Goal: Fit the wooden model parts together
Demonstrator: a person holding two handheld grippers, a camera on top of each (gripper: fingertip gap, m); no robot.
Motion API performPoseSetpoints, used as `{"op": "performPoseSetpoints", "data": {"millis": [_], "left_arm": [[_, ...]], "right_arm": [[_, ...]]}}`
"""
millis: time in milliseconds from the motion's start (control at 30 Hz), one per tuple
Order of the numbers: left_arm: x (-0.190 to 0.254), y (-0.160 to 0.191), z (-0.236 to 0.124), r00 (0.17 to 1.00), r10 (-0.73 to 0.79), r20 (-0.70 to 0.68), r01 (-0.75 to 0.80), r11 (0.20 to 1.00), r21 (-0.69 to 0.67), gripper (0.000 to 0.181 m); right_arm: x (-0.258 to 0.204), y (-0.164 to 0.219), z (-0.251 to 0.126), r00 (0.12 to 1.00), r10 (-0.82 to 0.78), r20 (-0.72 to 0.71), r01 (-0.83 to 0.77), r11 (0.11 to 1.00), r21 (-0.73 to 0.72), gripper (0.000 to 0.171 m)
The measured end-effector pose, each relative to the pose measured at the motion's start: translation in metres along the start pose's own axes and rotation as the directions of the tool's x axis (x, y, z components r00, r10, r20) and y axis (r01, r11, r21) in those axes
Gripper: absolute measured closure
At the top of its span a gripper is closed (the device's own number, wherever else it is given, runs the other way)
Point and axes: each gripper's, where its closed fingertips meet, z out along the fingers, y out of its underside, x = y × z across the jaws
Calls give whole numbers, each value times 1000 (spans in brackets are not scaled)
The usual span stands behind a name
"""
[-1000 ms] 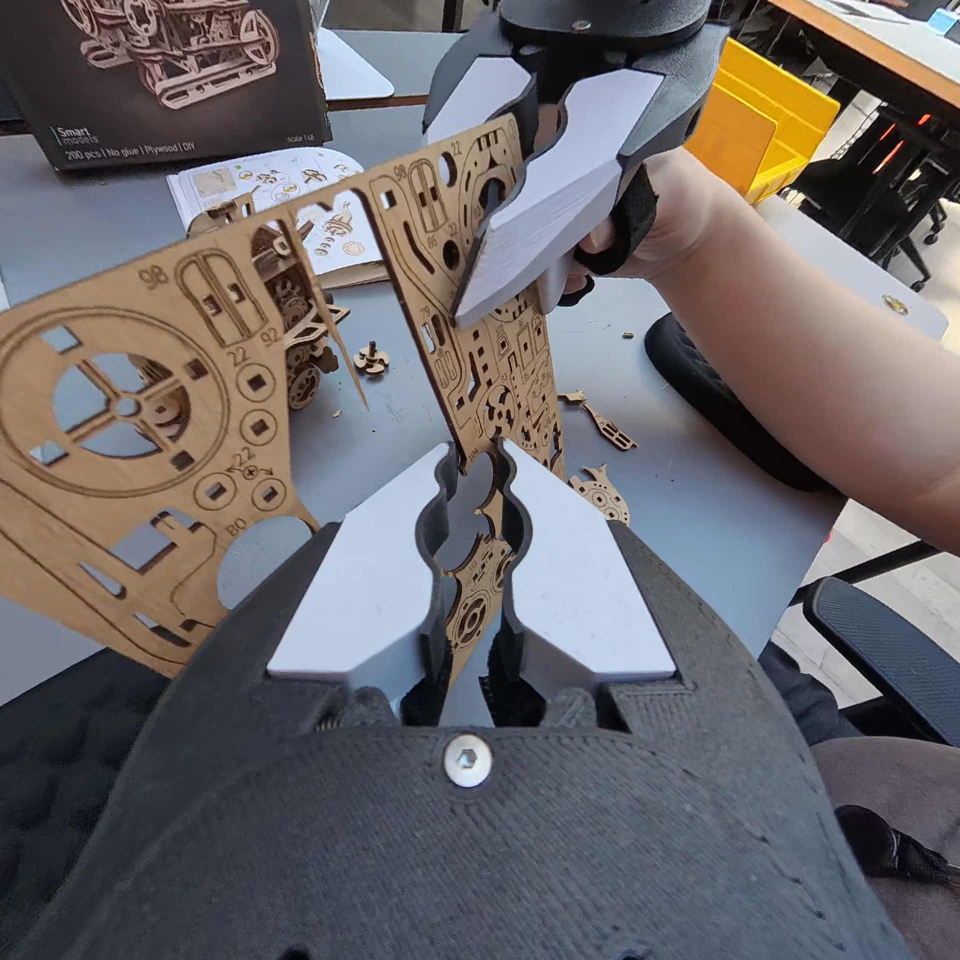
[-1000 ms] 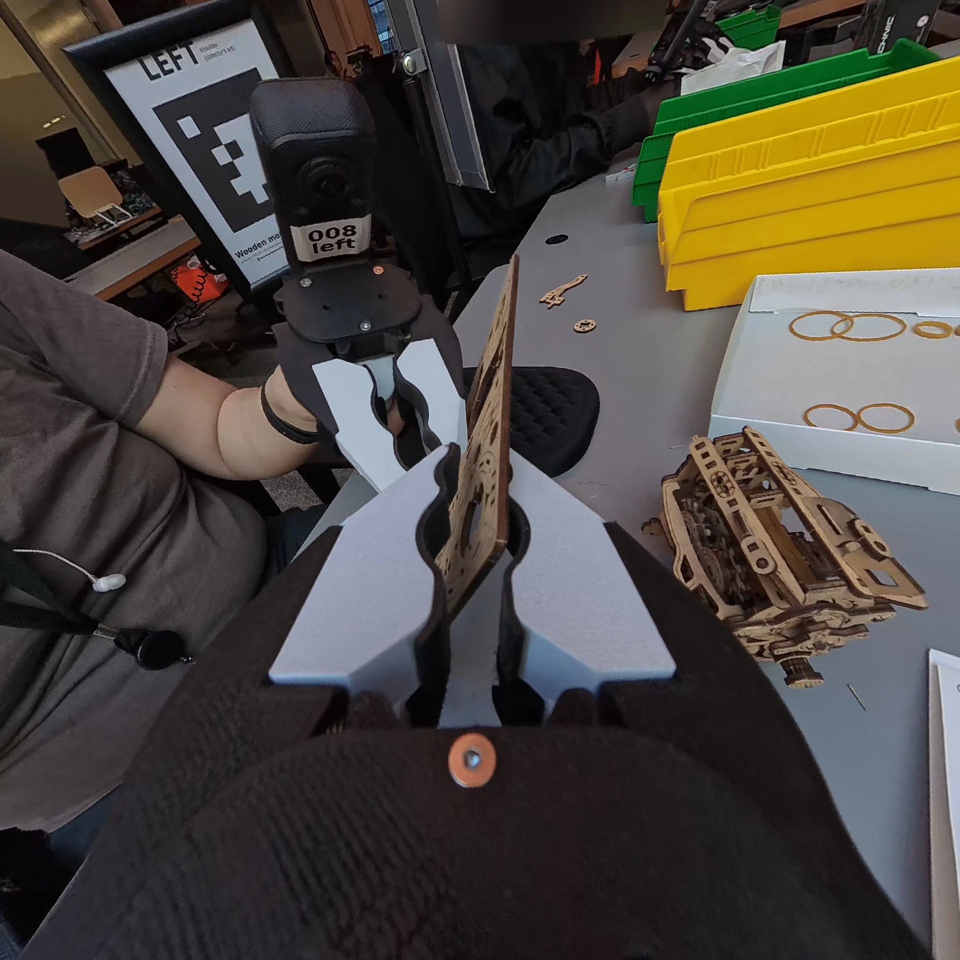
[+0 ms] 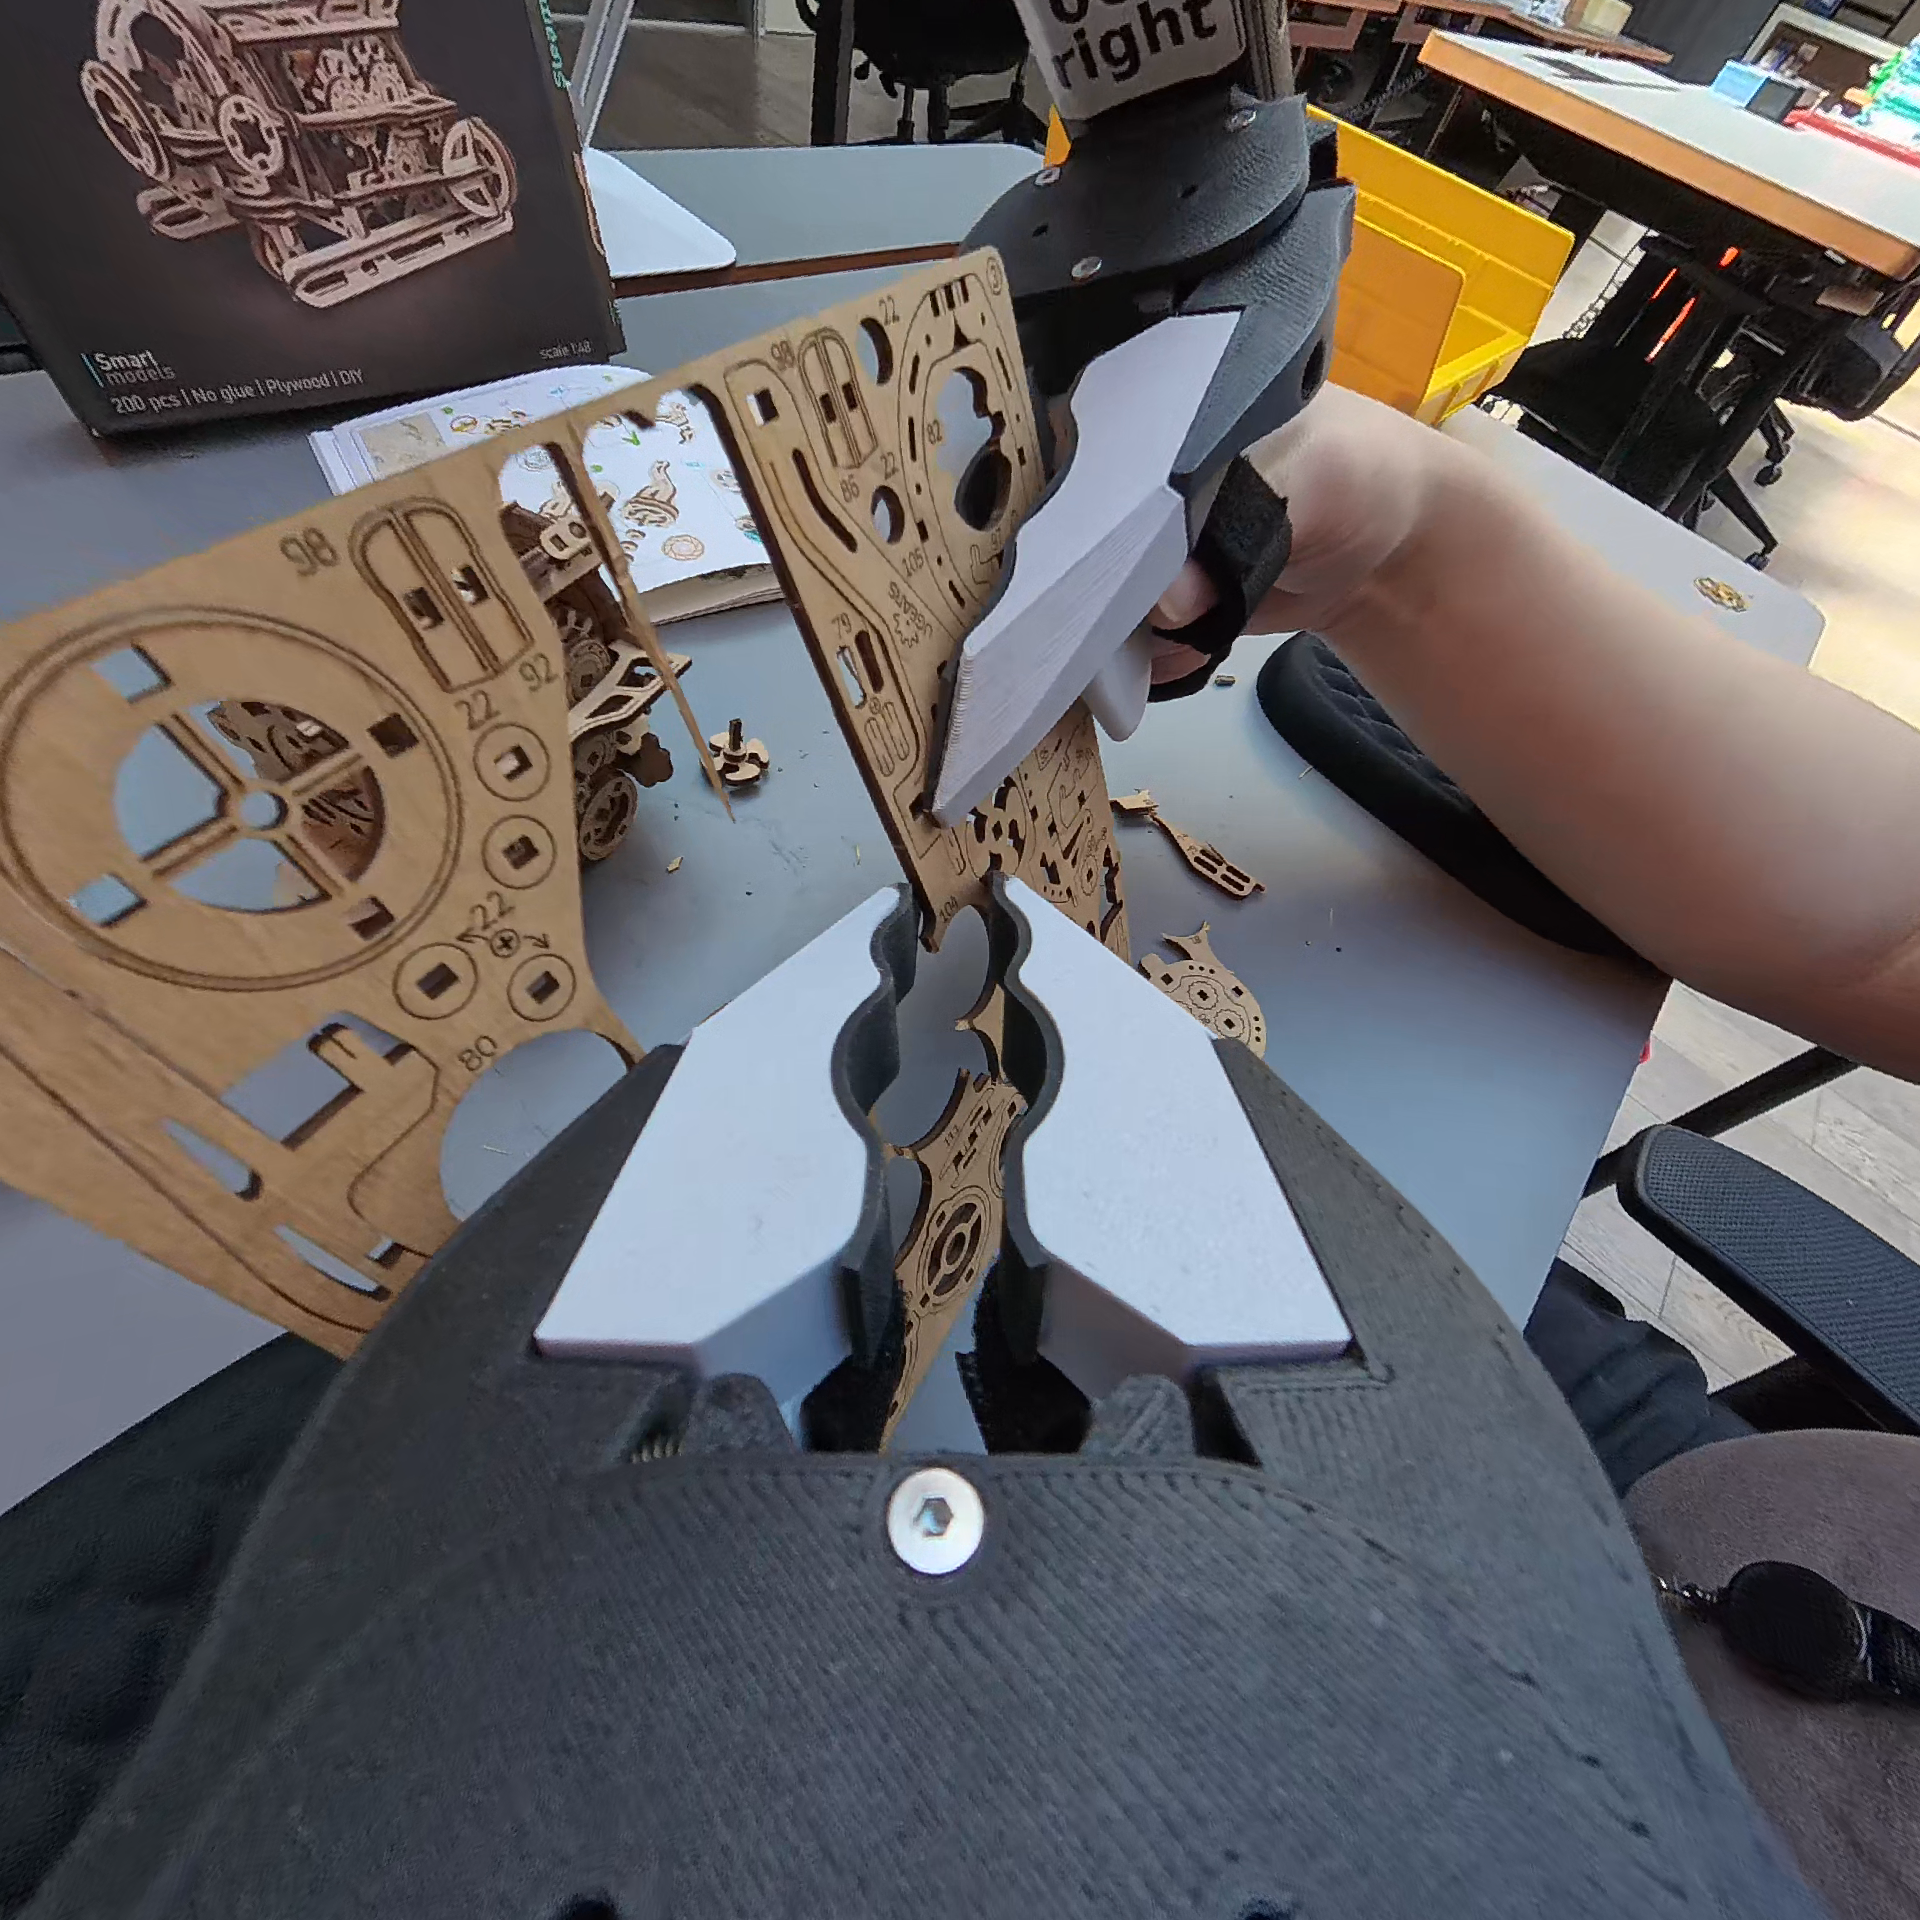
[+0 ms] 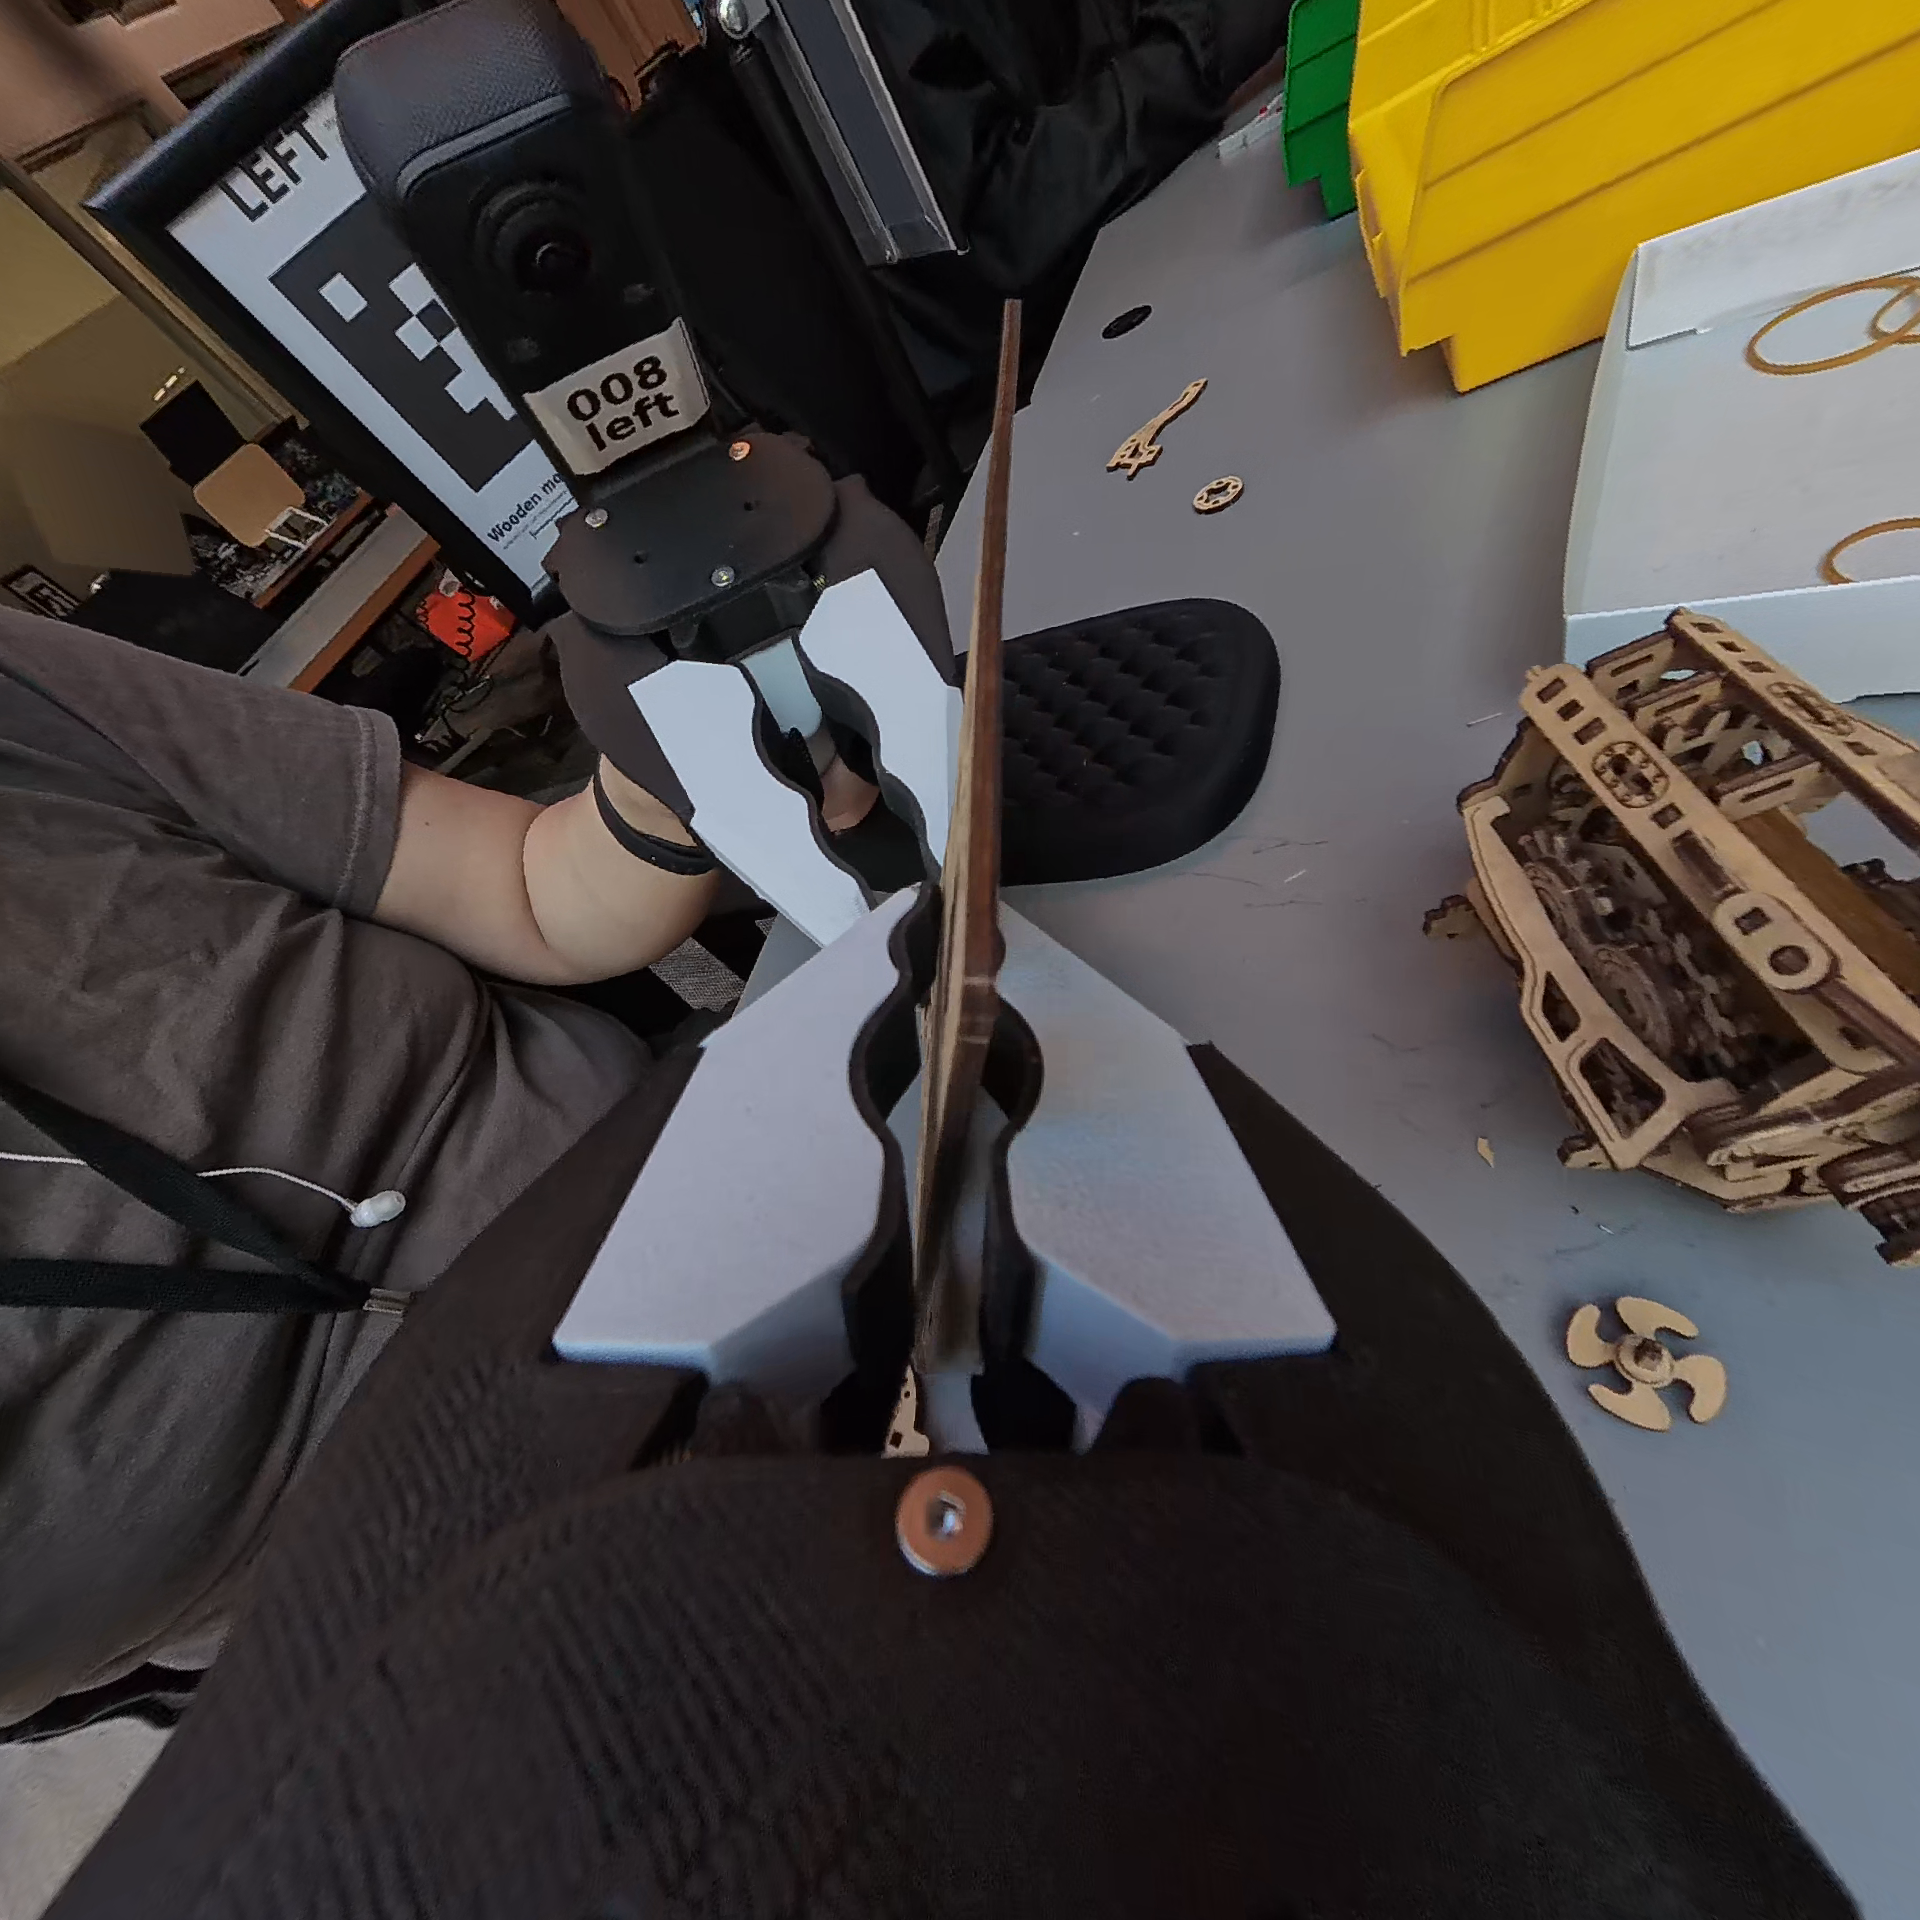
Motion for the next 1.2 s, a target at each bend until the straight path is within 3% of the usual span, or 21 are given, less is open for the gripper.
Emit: {"op": "performPoseSetpoints", "data": {"millis": [267,400,567,1000,1200], "left_arm": [[1,0,1,997,-42,-59,41,999,-18,171],[-1,0,1,1000,-13,-28,13,1000,-12,173],[0,-1,2,1000,16,-14,-16,1000,-14,172],[4,-4,-2,983,-120,-141,123,992,12,174],[5,-5,-4,987,-94,-130,100,994,44,174]], "right_arm": [[1,1,-1,999,-35,-8,35,999,1,169],[2,0,2,1000,25,3,-25,1000,16,169],[1,1,0,1000,-9,-20,9,1000,-2,170],[-3,0,1,999,-43,-5,43,999,4,169],[-5,0,1,997,-72,0,72,997,6,169]]}}
